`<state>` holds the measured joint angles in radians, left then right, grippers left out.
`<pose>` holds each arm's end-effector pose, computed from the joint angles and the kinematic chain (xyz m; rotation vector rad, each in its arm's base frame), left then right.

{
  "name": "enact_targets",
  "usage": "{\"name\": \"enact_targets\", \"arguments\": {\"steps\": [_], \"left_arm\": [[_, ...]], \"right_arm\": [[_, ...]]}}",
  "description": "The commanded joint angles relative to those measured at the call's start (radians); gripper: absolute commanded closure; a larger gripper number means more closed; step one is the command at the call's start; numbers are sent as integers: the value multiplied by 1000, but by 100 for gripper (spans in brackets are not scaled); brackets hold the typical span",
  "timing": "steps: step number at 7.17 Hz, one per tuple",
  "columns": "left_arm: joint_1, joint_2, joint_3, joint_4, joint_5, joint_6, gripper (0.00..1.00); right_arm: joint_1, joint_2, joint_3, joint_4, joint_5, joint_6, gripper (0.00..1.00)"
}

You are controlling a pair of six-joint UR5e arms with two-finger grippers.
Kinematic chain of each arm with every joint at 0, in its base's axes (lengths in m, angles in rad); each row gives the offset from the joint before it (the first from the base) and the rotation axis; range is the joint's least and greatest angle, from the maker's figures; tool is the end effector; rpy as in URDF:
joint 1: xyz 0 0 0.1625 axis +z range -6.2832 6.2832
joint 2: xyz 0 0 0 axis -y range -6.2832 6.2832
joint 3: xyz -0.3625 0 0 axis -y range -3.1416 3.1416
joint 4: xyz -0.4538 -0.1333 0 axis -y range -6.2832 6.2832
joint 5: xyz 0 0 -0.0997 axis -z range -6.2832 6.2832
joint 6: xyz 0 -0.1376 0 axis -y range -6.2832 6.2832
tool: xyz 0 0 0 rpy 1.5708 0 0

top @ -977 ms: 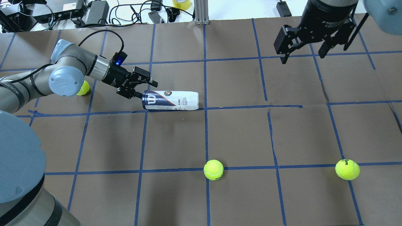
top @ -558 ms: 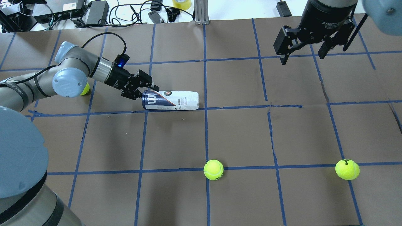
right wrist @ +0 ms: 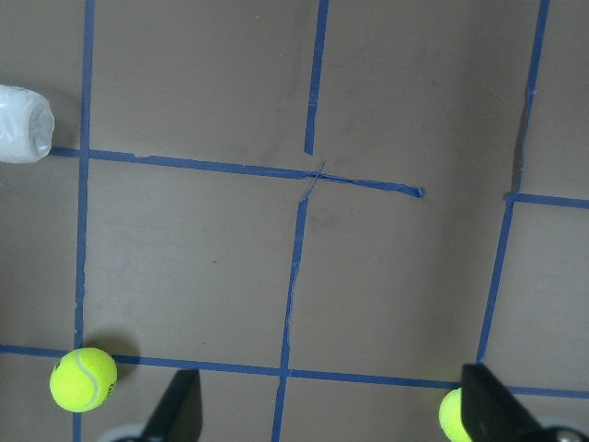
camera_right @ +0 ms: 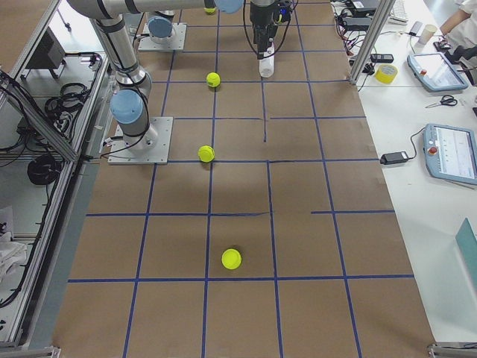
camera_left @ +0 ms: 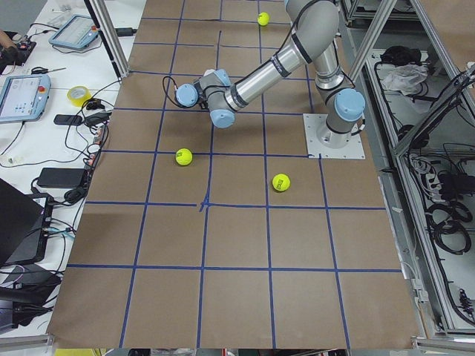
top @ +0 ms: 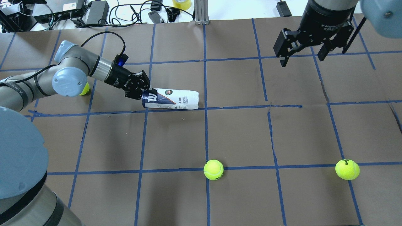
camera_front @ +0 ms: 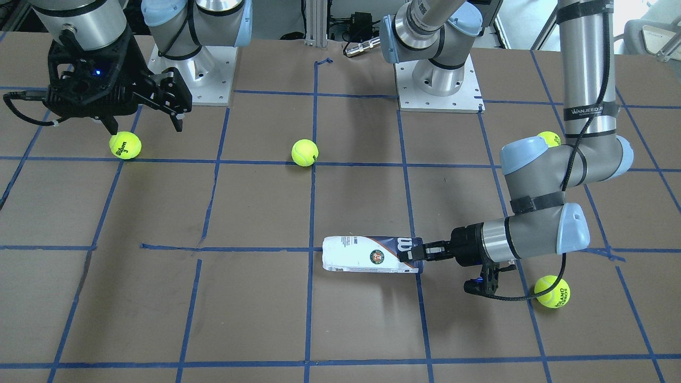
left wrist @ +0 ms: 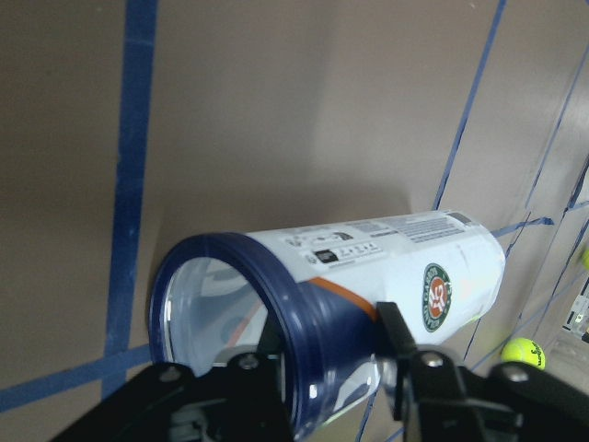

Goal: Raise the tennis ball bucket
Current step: 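Grip the can's open end with the left gripper and tilt it up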

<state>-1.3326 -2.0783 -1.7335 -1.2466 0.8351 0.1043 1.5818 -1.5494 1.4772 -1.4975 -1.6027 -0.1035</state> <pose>-0.0798 -0.6276 0.0677 0.3153 -2.3353 -0.2504 0.1351 -0.5585 0.4200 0.1780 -3.1047 -0.0040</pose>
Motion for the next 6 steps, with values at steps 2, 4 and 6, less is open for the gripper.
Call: {"name": "enact_targets", "arguments": {"steps": [2, 4, 6], "left_arm": [[-48, 36, 81, 2, 6, -228, 97], [-88, 47, 149, -11, 36, -337, 100], [-121, 67, 176, -33, 80, -351, 100]], "right_arm": [[0, -3, 3, -1, -5, -7, 0], [0, -3, 5, -3, -3, -7, 0], [1, -3, 5, -3, -5, -8, 0]]}}
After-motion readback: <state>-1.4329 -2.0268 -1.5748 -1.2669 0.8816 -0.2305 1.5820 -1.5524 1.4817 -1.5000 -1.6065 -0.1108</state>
